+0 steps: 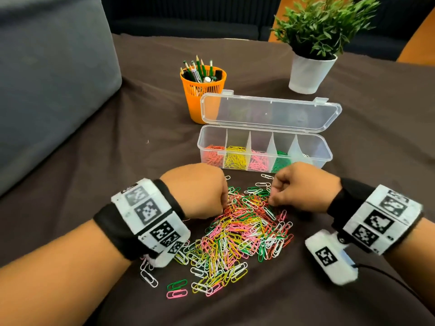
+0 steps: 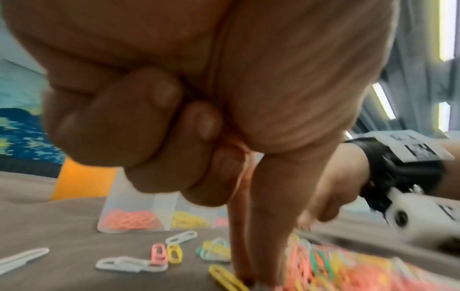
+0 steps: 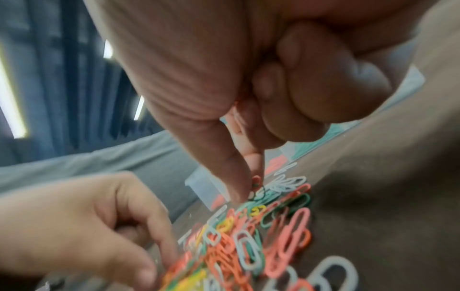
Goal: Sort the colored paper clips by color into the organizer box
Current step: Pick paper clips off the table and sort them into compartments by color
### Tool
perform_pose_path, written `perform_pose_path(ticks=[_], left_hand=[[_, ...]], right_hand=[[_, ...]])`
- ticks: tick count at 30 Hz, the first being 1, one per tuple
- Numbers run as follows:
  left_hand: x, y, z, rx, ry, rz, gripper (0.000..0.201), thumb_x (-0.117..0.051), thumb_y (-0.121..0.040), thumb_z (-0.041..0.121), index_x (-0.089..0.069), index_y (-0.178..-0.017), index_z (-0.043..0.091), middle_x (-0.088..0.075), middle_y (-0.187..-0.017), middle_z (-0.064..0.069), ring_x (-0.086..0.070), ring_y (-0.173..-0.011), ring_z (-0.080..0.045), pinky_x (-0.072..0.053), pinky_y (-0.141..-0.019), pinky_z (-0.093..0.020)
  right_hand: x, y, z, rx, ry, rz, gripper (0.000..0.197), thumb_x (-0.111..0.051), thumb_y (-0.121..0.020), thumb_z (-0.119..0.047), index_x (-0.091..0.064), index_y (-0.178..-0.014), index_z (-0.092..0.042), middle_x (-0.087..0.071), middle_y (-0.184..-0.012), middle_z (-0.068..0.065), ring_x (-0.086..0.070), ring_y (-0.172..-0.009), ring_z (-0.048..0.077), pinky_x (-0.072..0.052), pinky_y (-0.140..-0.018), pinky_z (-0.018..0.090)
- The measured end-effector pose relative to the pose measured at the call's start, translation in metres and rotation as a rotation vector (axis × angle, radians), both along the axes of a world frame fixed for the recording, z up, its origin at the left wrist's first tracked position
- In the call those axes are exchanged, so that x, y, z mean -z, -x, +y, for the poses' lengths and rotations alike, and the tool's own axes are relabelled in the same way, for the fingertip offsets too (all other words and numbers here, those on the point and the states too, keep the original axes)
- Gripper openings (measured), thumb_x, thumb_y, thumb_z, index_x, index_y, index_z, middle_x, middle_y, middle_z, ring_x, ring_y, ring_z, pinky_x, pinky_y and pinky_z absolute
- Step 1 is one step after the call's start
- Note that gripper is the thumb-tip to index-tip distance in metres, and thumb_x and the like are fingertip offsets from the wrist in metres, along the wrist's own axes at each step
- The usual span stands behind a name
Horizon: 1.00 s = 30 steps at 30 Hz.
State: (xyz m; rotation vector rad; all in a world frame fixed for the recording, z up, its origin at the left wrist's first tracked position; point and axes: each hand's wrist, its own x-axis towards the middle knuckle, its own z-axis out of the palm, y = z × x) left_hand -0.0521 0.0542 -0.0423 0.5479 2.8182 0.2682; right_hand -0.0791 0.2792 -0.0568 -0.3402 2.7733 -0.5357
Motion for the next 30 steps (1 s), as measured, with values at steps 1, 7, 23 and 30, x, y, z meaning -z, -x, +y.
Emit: perform_pose_path(ticks=[1,7,23,30], left_hand=[[0.0,0.0,0.003,0.022,0.034,0.006,0.013,-0.071,-0.083,0.039,-0.076,-0.094,0.035,-0.072,-0.085,0.014,-0.065,-0.083,-0.009,-0.049,-0.069,-0.023],[0.007,0.0,0.013,0.078,0.19,0.144,0.024,-0.067,-0.084,0.049,-0.073,-0.093,0.027,-0.07,-0.085,0.005,-0.066,-0.084,-0.02,-0.054,-0.07,-0.031],[-0.015,0.02,-0.024,-0.612,-1.392,-0.605,0.017,-0.033,-0.073,0.015,-0.045,-0.061,0.012,-0.034,-0.06,-0.006,-0.024,-0.045,-0.014,-0.018,-0.04,-0.02],[-0.016,0.035,-0.029,-0.747,-1.862,-0.634,0.049,-0.034,-0.088,0.026,-0.067,-0.103,-0.007,-0.07,-0.095,-0.022,-0.071,-0.082,-0.031,-0.061,-0.068,-0.034]], right_hand=[[0.0,0.001,0.004,0.029,0.074,-0.016,0.012,-0.08,-0.075,-0.026,-0.073,-0.074,-0.016,-0.065,-0.058,-0.01,-0.055,-0.051,-0.001,-0.044,-0.054,0.015],[0.006,-0.009,0.024,0.218,0.547,-0.182,0.008,-0.076,-0.08,-0.014,-0.073,-0.075,-0.01,-0.054,-0.053,0.006,-0.037,-0.043,0.017,-0.026,-0.039,0.018],[-0.001,0.003,0.029,0.494,1.563,-0.837,0.022,-0.063,-0.056,-0.015,-0.059,-0.076,-0.007,-0.056,-0.075,0.012,-0.051,-0.054,0.018,-0.044,-0.043,0.024],[-0.03,0.016,0.003,0.475,1.783,-0.872,0.098,-0.036,-0.084,-0.077,-0.051,-0.128,0.01,-0.06,-0.126,0.029,-0.059,-0.118,0.043,-0.051,-0.095,0.05]])
